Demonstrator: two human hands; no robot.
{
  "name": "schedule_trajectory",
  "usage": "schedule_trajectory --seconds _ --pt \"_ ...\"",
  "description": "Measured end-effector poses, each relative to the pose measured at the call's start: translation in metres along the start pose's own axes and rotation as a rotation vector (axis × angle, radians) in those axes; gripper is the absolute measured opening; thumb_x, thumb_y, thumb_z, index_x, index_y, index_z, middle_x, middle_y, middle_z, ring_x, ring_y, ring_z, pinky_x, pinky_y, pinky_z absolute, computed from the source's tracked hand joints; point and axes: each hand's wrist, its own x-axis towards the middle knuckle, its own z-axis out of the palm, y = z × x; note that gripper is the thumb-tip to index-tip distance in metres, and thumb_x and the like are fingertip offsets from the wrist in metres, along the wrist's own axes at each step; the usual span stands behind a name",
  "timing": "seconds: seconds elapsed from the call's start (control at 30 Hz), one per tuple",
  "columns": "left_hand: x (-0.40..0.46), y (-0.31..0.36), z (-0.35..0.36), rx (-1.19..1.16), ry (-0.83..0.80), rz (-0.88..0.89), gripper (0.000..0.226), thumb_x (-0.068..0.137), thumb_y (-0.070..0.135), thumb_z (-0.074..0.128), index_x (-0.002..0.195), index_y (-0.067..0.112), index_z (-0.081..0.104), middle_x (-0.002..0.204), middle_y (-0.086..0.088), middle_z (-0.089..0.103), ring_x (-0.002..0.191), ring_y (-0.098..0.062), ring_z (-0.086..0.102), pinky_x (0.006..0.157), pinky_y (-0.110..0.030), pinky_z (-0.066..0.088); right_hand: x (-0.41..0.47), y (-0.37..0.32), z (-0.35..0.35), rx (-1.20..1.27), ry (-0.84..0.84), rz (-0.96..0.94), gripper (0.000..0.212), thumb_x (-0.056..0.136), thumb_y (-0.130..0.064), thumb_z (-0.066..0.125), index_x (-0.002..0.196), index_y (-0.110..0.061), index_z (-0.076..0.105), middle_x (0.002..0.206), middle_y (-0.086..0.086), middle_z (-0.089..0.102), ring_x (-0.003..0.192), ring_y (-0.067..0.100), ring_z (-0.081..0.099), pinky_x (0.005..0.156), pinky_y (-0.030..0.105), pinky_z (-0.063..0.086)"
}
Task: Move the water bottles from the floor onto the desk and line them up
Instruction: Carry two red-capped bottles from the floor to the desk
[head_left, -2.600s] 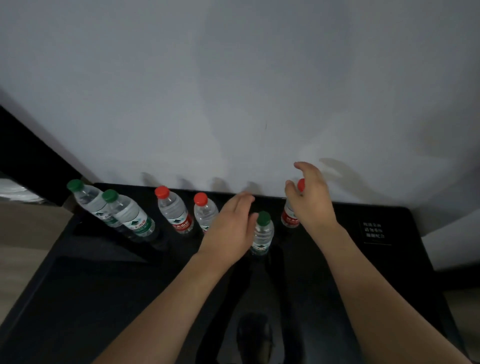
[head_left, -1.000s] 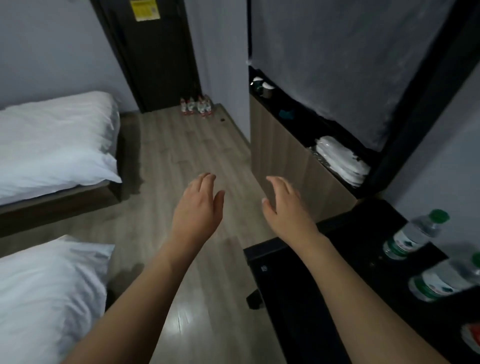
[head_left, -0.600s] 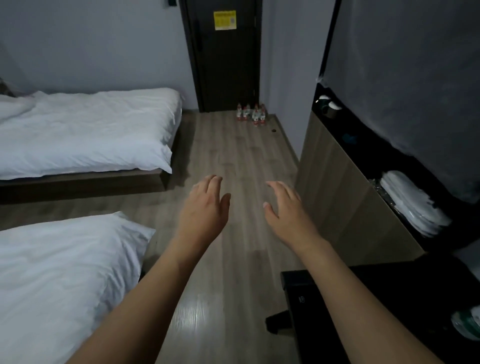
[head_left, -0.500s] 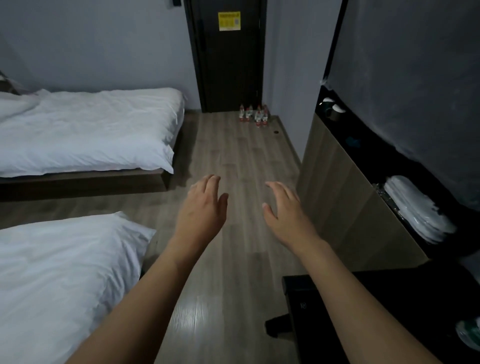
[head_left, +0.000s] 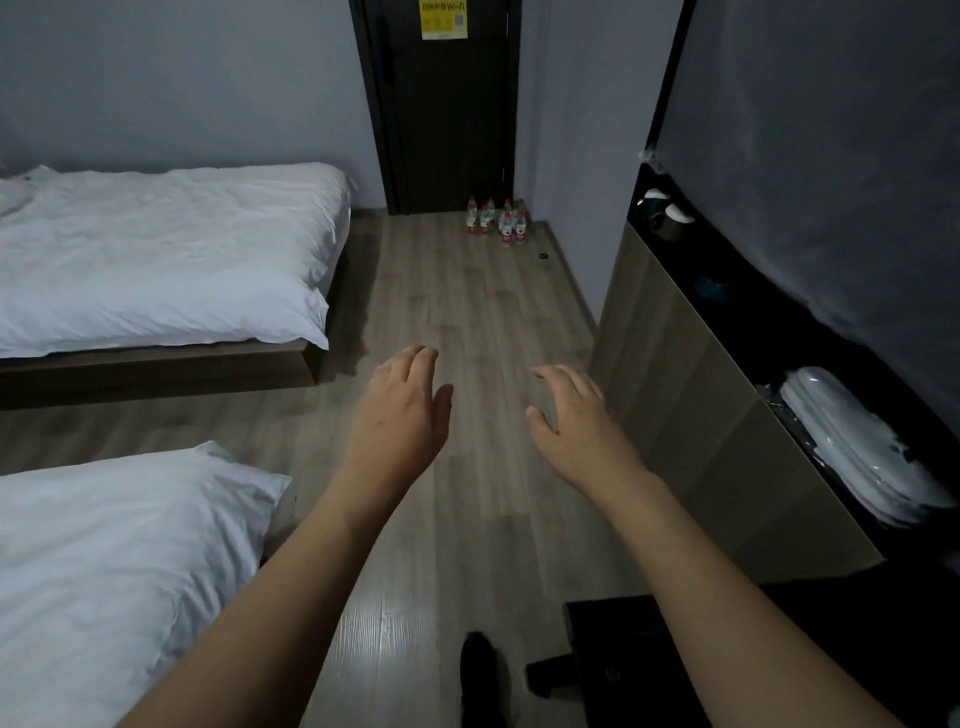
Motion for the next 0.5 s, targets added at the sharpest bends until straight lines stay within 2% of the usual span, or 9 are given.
schedule_trajectory --seconds 0.1,0.23,0.5 --pt "0.036 -0.015 0.02 0.073 -0.059 0.025 0.04 0.096 0.02 0.059 0.129 -0.002 0.055 0.132 -0.019 0.057 0.122 -0.037 0.053 0.106 -0.046 0.04 0.039 0.015 0.009 -0.036 -0.027 0.065 0.054 0.097 -0.026 0.05 0.147 -0.01 0.038 0.148 0.009 0.042 0.139 0.024 0.031 0.118 0.034 0.022" --pt "0.091 -0.037 0.052 0.162 -0.167 0.028 0.045 0.1 0.031 0.049 0.14 0.009 0.046 0.146 -0.011 0.047 0.135 -0.03 0.042 0.113 -0.044 0.031 0.099 0.035 0.024 -0.066 -0.055 0.131 0.057 0.095 -0.029 0.052 0.147 -0.01 0.037 0.148 0.011 0.041 0.138 0.027 0.033 0.117 0.035 0.023" --pt "0.201 -0.071 0.097 0.233 -0.295 0.004 0.049 0.101 0.038 0.046 0.145 0.017 0.039 0.152 -0.007 0.041 0.14 -0.027 0.037 0.116 -0.045 0.028 0.217 0.062 0.042 -0.09 -0.164 0.172 0.056 0.095 -0.031 0.053 0.144 -0.009 0.04 0.146 0.012 0.043 0.136 0.03 0.036 0.114 0.034 0.025"
